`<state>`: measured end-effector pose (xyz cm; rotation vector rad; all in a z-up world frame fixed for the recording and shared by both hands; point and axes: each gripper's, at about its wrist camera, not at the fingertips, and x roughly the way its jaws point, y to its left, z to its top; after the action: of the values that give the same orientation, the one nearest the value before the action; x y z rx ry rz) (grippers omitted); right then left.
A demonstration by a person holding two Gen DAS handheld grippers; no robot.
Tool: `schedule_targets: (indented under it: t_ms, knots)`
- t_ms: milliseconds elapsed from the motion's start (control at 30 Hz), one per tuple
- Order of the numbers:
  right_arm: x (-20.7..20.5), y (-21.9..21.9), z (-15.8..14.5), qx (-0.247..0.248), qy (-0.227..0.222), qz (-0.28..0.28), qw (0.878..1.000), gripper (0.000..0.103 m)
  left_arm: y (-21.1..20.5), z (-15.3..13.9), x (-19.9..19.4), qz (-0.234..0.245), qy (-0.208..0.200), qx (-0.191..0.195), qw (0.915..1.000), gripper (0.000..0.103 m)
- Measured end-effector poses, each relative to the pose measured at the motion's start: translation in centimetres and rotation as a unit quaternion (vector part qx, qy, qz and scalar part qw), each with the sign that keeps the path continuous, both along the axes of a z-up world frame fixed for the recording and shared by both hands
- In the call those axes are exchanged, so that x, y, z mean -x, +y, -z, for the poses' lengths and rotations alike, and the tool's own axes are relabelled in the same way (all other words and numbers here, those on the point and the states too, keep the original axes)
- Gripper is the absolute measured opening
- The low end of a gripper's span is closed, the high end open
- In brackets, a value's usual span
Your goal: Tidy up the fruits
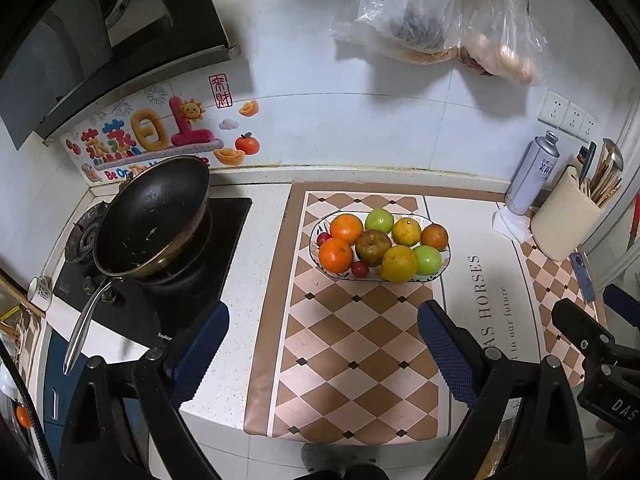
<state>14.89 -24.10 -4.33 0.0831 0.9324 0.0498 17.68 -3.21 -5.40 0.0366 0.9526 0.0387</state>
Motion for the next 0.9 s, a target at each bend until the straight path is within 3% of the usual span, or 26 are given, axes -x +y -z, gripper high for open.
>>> schedule_targets:
  t_ms: [233,300,900]
  knots:
    - [0.1,-0.1,0.0,0.003,-0.006,0.007,1.0,0.102,0.2,0.6,-0.1,0.005,0.003,0.008,1.0,0.097]
    - [0.1,-0.2,0.0,0.003,-0.006,0.008,1.0,0.102,0.3,0.5,0.1,0.005,0.0,0.009,0.9999,0.102]
    - [0.8,-0.2,-0.4,0.007,-0.011,0.012,1.0,0.103,0.7,-0.4,1.2,0.002,-0.016,0.006,0.9998,0.102]
